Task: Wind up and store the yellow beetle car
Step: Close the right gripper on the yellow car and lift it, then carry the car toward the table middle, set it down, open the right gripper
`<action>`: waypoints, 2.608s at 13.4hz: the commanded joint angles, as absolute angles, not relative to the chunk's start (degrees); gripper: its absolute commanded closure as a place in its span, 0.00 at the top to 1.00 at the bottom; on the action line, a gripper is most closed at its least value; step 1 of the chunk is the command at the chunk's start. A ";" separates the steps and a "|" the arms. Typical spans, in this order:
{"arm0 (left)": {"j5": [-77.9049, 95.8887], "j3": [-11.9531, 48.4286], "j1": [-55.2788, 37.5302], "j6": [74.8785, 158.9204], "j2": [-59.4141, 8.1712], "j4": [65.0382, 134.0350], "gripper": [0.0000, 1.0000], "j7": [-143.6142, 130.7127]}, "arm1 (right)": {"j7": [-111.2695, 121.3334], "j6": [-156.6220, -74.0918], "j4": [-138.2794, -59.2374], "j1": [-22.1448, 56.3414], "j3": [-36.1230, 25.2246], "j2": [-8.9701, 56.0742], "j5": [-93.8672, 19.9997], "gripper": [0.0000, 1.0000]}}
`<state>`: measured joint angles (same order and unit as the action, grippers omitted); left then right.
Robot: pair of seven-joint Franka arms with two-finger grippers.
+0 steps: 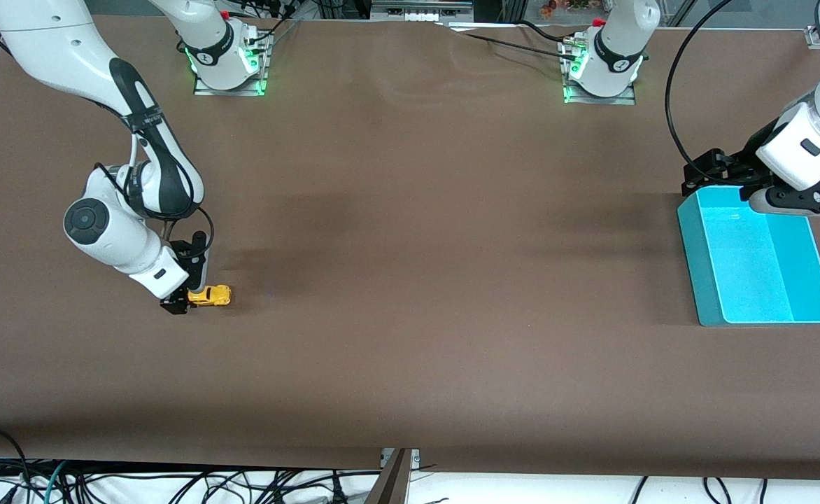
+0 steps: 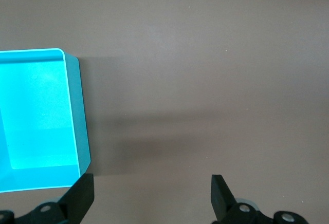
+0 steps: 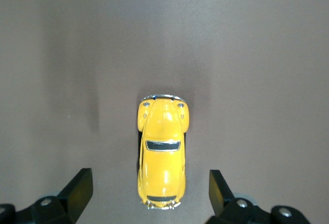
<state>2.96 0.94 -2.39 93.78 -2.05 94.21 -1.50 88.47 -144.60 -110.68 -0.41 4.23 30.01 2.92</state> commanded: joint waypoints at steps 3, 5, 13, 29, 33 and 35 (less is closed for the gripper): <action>1.85 1.41 -2.11 93.16 -1.05 94.57 1.00 -1.76 | 94.74 -146.51 -110.92 -1.32 4.75 31.28 -1.32 1.00; 1.85 1.41 -2.11 93.16 -1.05 94.57 1.00 -1.76 | 95.10 -147.04 -110.92 -1.41 4.75 31.46 -1.32 1.00; 1.85 1.41 -2.11 93.16 -1.05 94.57 1.00 -1.67 | 96.24 -147.92 -110.83 -1.58 4.75 32.26 -1.41 0.67; 1.85 1.41 -2.02 93.16 -1.05 94.57 1.00 -1.76 | 95.97 -147.30 -110.65 -2.28 4.75 32.26 -1.49 0.29; 1.85 1.41 -2.11 93.16 -1.05 94.57 1.00 -1.67 | 96.24 -147.22 -110.65 -2.72 4.75 32.26 -1.49 0.29; 1.85 1.41 -2.02 93.16 -1.05 94.57 1.00 -1.67 | 97.37 -147.30 -110.65 -3.60 4.75 32.25 -1.41 0.30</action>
<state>2.96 0.94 -2.38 93.77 -2.05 94.21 -1.51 94.98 -147.45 -110.50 -2.25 4.29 32.25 -0.44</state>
